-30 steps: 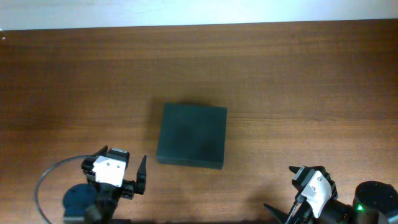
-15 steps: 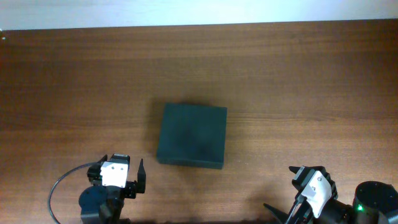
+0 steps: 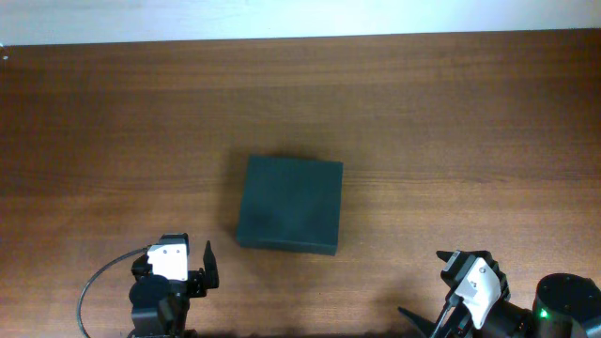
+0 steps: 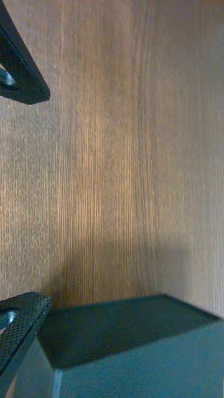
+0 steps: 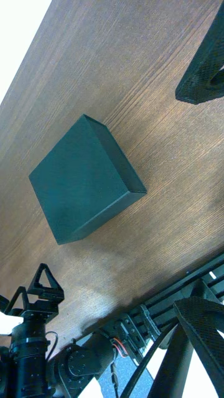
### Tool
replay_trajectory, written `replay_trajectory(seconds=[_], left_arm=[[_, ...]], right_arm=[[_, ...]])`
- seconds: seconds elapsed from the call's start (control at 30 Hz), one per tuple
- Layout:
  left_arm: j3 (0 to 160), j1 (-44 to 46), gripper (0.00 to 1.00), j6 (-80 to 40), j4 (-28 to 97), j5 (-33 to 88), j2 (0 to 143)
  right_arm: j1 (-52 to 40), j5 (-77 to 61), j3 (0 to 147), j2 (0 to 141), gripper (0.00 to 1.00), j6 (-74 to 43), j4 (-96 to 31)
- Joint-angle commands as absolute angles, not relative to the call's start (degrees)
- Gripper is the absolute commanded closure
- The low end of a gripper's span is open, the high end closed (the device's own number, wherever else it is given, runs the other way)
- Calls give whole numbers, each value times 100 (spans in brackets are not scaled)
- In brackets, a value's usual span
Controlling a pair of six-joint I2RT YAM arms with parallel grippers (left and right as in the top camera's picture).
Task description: Pack container
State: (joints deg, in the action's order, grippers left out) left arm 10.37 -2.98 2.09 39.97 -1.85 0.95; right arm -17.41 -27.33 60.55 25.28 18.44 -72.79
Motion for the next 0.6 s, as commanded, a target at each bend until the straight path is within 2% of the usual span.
replay_trajectory(seconds=[0.0, 0.57], left_arm=[[991, -327, 1, -56, 3966, -379, 30], [993, -327, 1, -62, 3968, -220, 30]], right_arm=[[-1752, -2827, 6053, 2499, 1, 1835, -7262], [-1752, -2827, 6053, 2499, 1, 1835, -7260]])
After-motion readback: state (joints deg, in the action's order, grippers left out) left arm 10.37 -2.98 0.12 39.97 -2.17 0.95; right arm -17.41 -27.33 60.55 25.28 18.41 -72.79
